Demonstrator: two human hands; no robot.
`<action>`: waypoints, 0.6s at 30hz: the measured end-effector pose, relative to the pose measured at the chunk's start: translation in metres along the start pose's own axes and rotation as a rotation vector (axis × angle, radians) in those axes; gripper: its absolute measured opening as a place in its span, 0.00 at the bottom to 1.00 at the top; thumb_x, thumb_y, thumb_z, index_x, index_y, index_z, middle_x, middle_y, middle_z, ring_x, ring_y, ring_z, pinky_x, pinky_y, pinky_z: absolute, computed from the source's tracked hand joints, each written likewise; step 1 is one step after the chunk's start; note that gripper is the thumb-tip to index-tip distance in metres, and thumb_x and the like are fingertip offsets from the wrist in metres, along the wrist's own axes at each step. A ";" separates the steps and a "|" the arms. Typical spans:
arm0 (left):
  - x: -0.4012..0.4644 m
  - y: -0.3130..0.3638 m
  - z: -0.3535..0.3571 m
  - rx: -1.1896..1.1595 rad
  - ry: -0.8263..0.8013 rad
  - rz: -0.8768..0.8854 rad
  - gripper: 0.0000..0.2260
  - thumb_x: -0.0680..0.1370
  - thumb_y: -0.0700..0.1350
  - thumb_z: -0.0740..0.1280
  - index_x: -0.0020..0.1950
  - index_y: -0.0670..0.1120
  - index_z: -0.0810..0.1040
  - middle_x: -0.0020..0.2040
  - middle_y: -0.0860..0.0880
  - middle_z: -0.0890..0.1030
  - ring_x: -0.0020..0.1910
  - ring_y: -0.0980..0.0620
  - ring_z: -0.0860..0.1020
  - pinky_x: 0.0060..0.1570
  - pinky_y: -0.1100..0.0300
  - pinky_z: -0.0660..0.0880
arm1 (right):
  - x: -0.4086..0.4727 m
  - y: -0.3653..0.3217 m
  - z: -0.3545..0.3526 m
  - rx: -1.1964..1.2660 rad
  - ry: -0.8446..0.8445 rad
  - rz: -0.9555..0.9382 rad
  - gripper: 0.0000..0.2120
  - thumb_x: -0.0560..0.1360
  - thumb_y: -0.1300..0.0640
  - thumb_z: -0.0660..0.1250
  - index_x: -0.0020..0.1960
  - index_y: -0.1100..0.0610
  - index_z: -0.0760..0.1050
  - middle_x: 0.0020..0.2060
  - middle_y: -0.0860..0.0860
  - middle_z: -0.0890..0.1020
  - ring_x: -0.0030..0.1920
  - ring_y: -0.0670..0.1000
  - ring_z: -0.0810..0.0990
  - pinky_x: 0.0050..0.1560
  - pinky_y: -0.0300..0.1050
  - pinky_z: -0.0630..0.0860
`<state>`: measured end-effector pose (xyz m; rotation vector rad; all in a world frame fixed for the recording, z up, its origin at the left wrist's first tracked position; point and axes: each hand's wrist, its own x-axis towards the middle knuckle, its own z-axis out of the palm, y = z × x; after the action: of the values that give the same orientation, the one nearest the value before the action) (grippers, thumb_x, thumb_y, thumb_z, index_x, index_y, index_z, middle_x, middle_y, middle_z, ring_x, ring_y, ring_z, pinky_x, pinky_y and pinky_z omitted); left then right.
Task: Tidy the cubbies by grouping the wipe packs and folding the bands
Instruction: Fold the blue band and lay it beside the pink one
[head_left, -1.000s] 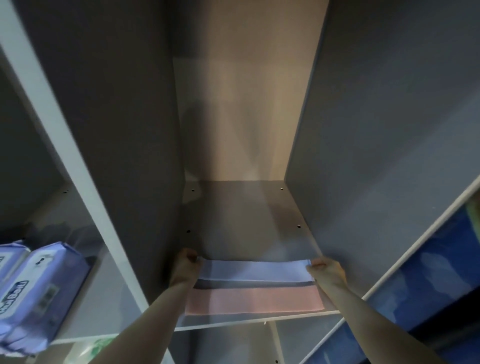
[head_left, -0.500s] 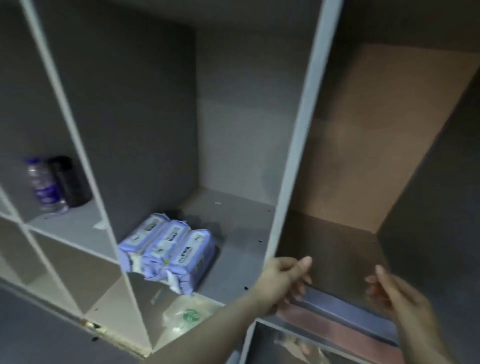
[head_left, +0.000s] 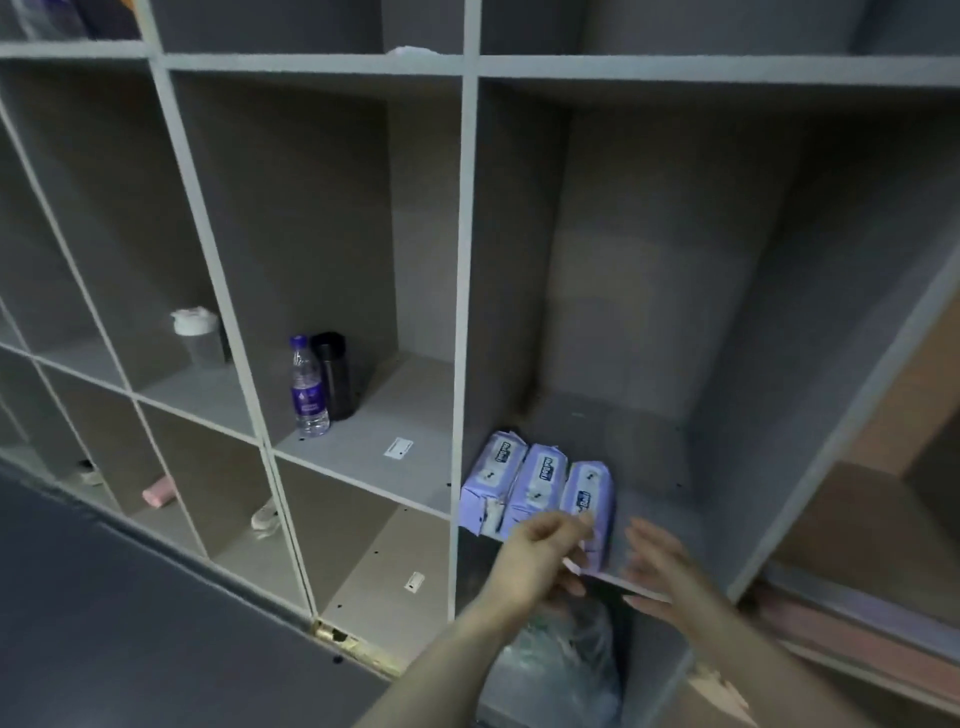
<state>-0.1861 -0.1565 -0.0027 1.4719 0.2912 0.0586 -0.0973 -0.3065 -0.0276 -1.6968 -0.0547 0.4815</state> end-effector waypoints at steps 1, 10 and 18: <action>0.005 -0.005 -0.017 0.014 0.005 -0.042 0.11 0.74 0.54 0.68 0.51 0.48 0.79 0.36 0.52 0.79 0.29 0.54 0.76 0.22 0.66 0.69 | 0.008 0.009 0.017 -0.047 0.000 -0.030 0.10 0.77 0.55 0.64 0.52 0.41 0.71 0.44 0.44 0.78 0.43 0.47 0.77 0.50 0.48 0.74; 0.122 -0.056 -0.114 0.899 -0.081 -0.009 0.36 0.66 0.71 0.61 0.73 0.62 0.61 0.75 0.50 0.60 0.74 0.50 0.61 0.71 0.48 0.61 | 0.127 0.083 0.037 -0.571 0.018 -0.124 0.45 0.63 0.43 0.70 0.70 0.28 0.46 0.74 0.52 0.61 0.69 0.56 0.70 0.62 0.51 0.74; 0.211 -0.096 -0.121 1.010 -0.200 0.021 0.26 0.76 0.61 0.61 0.73 0.61 0.60 0.79 0.52 0.51 0.77 0.52 0.50 0.74 0.50 0.50 | 0.181 0.086 0.034 -0.818 0.019 -0.076 0.35 0.72 0.46 0.68 0.74 0.41 0.56 0.75 0.58 0.59 0.70 0.57 0.68 0.64 0.48 0.71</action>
<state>-0.0236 -0.0036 -0.1394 2.4610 0.1351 -0.2550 0.0355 -0.2369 -0.1644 -2.4866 -0.3391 0.4079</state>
